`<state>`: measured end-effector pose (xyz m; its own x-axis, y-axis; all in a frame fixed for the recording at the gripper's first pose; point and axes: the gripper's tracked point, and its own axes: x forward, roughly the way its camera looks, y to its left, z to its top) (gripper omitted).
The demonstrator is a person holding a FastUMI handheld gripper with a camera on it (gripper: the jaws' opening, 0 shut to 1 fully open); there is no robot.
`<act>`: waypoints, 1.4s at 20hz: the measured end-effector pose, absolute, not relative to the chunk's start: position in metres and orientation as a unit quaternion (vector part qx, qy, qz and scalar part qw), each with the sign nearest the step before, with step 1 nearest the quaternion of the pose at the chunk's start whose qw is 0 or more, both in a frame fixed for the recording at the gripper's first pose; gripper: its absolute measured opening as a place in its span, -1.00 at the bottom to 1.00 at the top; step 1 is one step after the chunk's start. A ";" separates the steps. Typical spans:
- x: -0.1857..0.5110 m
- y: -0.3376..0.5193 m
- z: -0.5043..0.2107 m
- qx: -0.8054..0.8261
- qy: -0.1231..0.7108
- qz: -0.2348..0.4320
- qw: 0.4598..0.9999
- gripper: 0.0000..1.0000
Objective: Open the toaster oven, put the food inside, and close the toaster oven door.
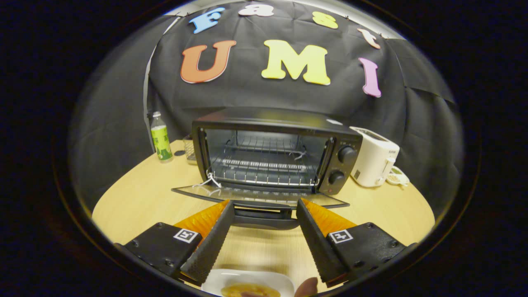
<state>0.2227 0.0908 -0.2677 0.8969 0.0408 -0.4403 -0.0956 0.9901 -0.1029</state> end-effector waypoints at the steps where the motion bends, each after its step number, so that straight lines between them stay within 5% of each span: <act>1: 0.220 0.091 -0.270 -0.059 0.233 0.039 0.970 0.99; 15: 0.201 0.095 -0.294 -0.010 0.304 0.066 0.950 0.98; 28: 0.086 0.103 -0.226 -0.051 0.161 0.132 0.977 0.99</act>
<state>0.0862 0.1033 -0.2262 0.9132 0.2425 -0.3276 -0.2751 0.9597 -0.0566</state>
